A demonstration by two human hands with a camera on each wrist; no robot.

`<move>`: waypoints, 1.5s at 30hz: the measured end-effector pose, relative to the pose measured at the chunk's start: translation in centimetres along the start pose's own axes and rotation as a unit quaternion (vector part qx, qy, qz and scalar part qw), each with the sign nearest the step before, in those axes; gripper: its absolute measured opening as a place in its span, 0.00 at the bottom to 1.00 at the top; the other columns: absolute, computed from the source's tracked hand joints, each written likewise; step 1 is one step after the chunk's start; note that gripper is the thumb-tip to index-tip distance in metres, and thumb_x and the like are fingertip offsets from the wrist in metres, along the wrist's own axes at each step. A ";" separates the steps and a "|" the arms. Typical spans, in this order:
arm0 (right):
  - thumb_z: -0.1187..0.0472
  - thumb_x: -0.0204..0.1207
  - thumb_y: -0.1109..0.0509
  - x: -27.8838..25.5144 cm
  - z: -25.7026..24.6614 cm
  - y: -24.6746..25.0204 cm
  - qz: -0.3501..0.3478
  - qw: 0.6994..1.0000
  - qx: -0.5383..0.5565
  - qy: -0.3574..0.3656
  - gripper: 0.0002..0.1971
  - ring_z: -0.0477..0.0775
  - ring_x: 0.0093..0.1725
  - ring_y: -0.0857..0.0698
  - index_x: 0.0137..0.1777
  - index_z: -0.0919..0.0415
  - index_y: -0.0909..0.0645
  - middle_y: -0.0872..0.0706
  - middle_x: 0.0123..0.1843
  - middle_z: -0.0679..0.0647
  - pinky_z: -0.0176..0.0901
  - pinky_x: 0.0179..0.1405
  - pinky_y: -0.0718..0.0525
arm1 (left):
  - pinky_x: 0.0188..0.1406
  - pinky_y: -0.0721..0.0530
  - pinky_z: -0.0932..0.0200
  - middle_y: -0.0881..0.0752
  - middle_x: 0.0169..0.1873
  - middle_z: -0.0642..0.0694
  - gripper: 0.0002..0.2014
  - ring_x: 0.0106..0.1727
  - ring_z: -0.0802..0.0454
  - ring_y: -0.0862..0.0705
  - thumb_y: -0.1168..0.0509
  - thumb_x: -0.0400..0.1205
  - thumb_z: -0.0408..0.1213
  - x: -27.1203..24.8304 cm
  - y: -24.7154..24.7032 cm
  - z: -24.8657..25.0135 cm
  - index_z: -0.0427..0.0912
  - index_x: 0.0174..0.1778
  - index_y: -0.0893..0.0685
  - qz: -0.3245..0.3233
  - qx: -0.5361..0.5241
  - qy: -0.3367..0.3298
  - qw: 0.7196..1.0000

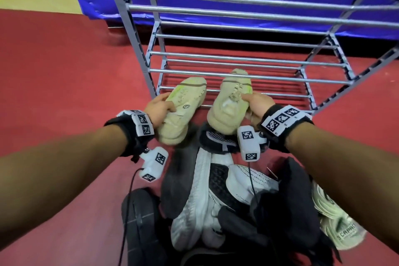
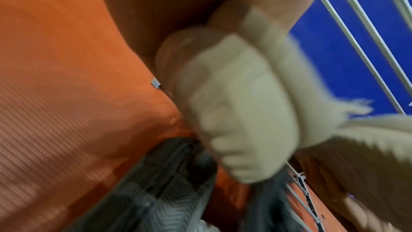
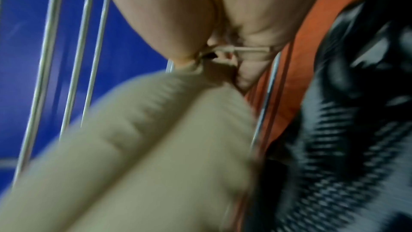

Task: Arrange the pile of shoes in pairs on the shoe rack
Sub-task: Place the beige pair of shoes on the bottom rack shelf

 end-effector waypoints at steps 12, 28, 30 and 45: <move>0.42 0.58 0.20 1.6 1.4 -5.5 0.026 0.995 -0.097 -0.016 0.47 0.61 0.54 0.11 0.75 0.65 0.27 0.12 0.62 0.61 0.53 0.50 0.11 | 0.27 0.25 0.55 0.21 0.32 0.37 0.25 0.31 0.50 0.29 0.32 0.61 0.38 0.9 -1.5 -1.4 0.24 0.50 0.18 0.075 -0.078 0.020 0.994; 0.59 0.79 0.30 1.8 -1.7 -5.0 0.038 0.968 -0.205 0.139 0.25 0.53 0.51 0.14 0.75 0.56 0.27 0.13 0.55 0.53 0.44 0.55 0.17 | 0.61 0.13 0.41 0.11 0.60 0.41 0.31 0.59 0.40 0.11 0.25 0.72 0.32 3.1 -1.9 -1.5 0.45 0.73 0.19 -0.006 -0.114 -0.003 0.993; 0.60 0.79 0.29 2.2 -2.9 -6.3 0.045 0.969 -0.191 0.152 0.22 0.54 0.54 0.13 0.74 0.57 0.24 0.12 0.57 0.54 0.43 0.56 0.17 | 0.61 0.13 0.42 0.10 0.60 0.44 0.29 0.59 0.43 0.11 0.24 0.73 0.40 3.6 -1.4 -0.3 0.47 0.72 0.18 0.012 -0.096 -0.026 0.995; 0.50 0.73 0.21 4.3 3.2 -8.8 0.013 0.981 -0.190 0.043 0.39 0.60 0.49 0.09 0.80 0.53 0.37 0.17 0.64 0.54 0.47 0.41 0.07 | 0.26 0.09 0.50 0.15 0.62 0.36 0.30 0.40 0.34 0.10 0.39 0.86 0.25 5.0 -2.3 -6.3 0.58 0.79 0.33 0.031 -0.160 0.110 0.980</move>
Point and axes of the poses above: each hand's wrist, its own x-axis towards the middle knuckle, its own y-axis out of the back of the hand, z = x × y, the point moved 10 cm from there along x, towards the middle knuckle
